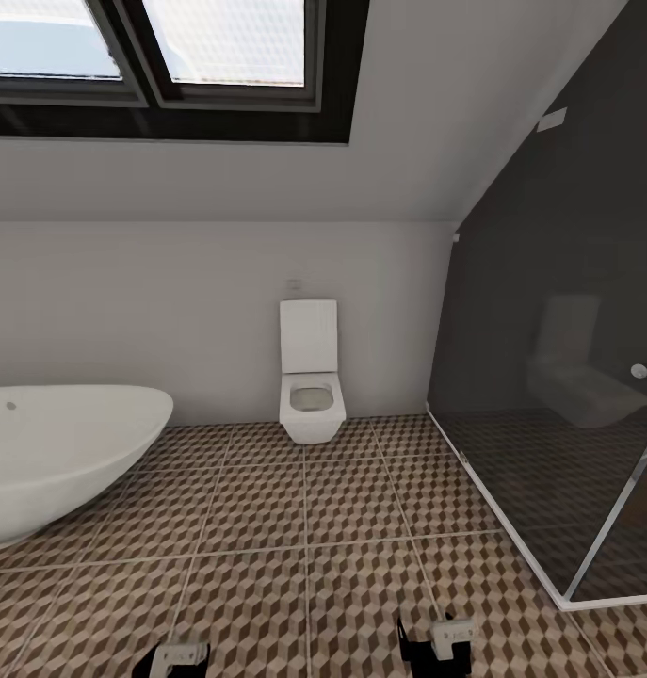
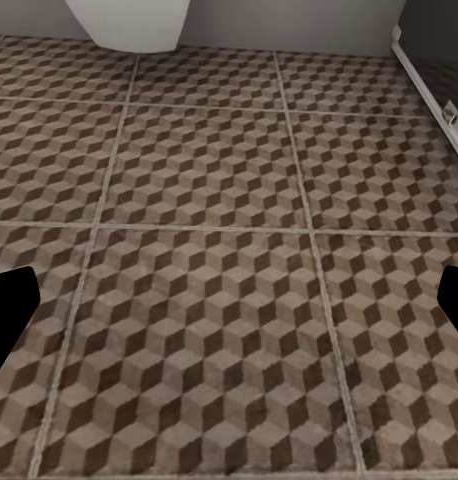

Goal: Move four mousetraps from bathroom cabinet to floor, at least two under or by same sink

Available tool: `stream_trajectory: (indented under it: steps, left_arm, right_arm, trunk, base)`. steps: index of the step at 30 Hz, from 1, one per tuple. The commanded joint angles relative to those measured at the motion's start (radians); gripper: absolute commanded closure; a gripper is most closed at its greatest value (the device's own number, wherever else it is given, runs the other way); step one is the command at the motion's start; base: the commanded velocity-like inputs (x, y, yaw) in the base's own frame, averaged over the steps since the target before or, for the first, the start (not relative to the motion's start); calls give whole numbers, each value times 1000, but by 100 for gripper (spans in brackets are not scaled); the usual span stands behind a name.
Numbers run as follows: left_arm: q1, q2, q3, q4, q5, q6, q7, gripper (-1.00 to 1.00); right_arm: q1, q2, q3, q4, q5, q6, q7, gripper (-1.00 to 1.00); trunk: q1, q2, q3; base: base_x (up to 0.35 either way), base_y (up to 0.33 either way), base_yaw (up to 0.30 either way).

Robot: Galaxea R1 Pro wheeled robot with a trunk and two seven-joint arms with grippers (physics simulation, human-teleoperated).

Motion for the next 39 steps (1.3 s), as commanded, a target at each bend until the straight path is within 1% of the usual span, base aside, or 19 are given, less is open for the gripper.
stream_trajectory:
  steps: [1, 18, 28, 29, 30, 35, 39]
  left_arm:
    - [-1, 0, 1, 5, -1, -3, 0, -100]
    - [-1, 1, 2, 29, -1, -3, 0, -100]
    - [-1, -4, 0, 46, 0, -3, 2, -100]
    - [-1, -4, 0, 50, 0, -3, 2, -100]
    - [-1, -6, 0, 70, 0, -3, 5, -100]
    - [-1, -8, 0, 94, 0, -4, 15, -100]
    - [-1, -7, -1, 107, 1, -5, 20, -100]
  right_arm:
    - [-1, 0, 5, 1, 7, -1, -11, -100]
    - [-1, 2, 5, 2, 7, -2, -11, -100]
    - [-1, 1, 5, 2, 8, 0, -15, -100]
    - [-1, 1, 5, 2, 8, 1, -15, -100]
    - [-1, 2, 5, 3, 8, 1, -16, -100]
    - [-1, 2, 5, 14, 7, 2, -16, -100]
    - [-1, 2, 5, 45, 7, -1, -16, -100]
  trunk:
    - [0, -1, -1]
    - [0, -1, -1]
    - [0, -1, -1]
    - [0, -1, -1]
    - [0, -1, -1]
    - [0, -1, -1]
    - [0, -1, -1]
  base:
    - [0, 0, 0]
    - [0, 0, 0]
    - [0, 0, 0]
    - [0, 0, 0]
    - [0, 0, 0]
    - [0, 0, 0]
    - [0, 0, -52]
